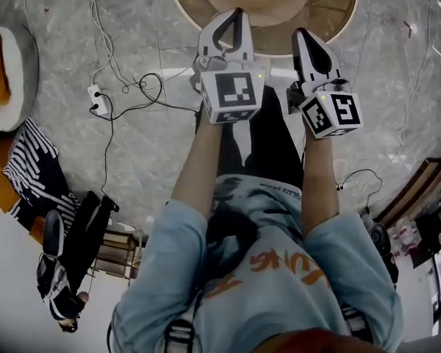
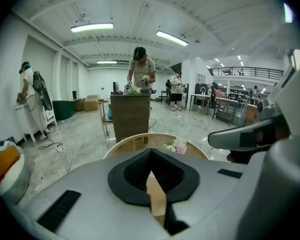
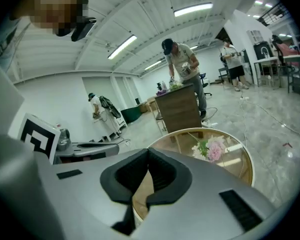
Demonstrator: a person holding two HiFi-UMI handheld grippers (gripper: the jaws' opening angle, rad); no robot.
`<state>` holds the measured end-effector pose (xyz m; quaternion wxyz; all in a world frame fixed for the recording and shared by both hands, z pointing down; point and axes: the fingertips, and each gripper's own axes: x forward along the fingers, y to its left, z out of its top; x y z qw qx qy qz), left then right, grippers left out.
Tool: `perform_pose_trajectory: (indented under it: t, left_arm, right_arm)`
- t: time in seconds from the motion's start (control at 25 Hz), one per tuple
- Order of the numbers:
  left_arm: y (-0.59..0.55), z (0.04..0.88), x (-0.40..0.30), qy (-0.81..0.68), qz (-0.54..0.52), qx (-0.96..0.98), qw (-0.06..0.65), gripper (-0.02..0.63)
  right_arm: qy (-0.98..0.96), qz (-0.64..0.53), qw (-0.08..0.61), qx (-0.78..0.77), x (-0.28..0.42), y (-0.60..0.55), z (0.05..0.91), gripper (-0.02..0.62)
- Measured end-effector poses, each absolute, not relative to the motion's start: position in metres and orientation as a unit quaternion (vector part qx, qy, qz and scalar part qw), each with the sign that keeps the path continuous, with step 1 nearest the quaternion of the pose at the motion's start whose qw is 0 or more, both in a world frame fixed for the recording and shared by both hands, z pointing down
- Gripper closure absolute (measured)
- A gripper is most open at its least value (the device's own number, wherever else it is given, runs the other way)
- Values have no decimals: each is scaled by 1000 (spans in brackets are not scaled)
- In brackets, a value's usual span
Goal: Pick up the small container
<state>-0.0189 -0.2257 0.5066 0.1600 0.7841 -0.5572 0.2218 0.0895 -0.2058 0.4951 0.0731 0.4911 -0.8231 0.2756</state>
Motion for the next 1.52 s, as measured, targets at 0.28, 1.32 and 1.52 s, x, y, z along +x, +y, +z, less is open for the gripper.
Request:
perform_pose_trajectory:
  t: [0.28, 1.32, 1.52]
  left_arm:
    - [-227, 567, -19, -553, 196, 785, 201, 583]
    - [-235, 639, -44, -511, 219, 790, 257, 583]
    - [-238, 649, -48, -506, 229, 790, 258, 583]
  right_arm:
    - [-797, 301, 83, 517, 78, -204, 571, 583]
    - [-840, 169, 228, 463, 45, -314, 697, 439]
    - [-828, 173, 217, 487, 48, -334, 704, 433]
